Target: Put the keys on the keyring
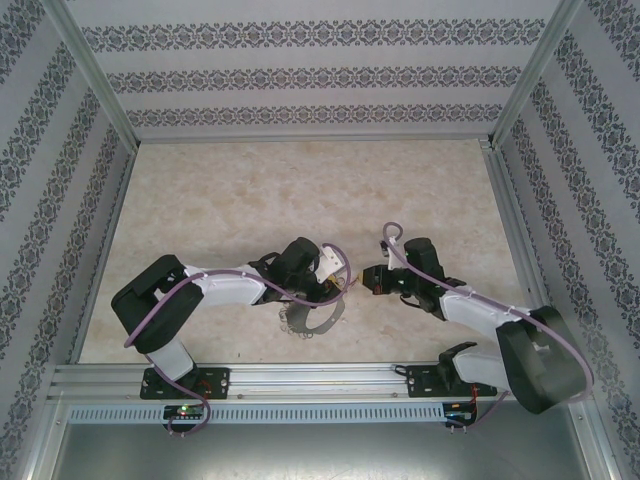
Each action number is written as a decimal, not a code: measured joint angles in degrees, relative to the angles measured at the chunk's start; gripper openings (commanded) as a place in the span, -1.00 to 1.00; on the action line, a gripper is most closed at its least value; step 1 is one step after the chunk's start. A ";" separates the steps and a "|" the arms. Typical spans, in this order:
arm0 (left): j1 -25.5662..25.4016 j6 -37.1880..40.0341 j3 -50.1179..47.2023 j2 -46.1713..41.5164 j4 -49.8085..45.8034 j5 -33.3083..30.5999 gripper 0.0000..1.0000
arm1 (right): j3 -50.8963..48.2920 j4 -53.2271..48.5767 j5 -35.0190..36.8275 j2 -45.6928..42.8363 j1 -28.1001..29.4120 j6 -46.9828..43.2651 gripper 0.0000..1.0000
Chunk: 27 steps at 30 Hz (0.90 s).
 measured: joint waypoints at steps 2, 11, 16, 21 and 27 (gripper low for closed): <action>0.00 0.00 0.09 0.09 -0.02 0.00 -0.43 | -0.35 -0.92 0.66 -0.17 -0.39 0.46 -1.00; -1.90 1.07 2.01 3.26 -1.01 -0.76 -0.40 | -0.37 -2.14 0.98 1.33 -0.76 1.25 -1.00; -2.03 1.36 2.01 5.31 -1.01 -1.95 -0.40 | -0.37 -2.14 0.98 1.33 -0.76 1.25 -1.00; -2.23 1.66 2.75 6.23 -0.79 -2.95 -0.40 | -0.37 -2.12 0.98 1.33 -0.79 1.27 -1.00; -2.43 1.70 2.99 6.75 0.09 -5.68 -0.41 | -0.37 -2.10 0.96 1.33 -1.42 1.27 -1.00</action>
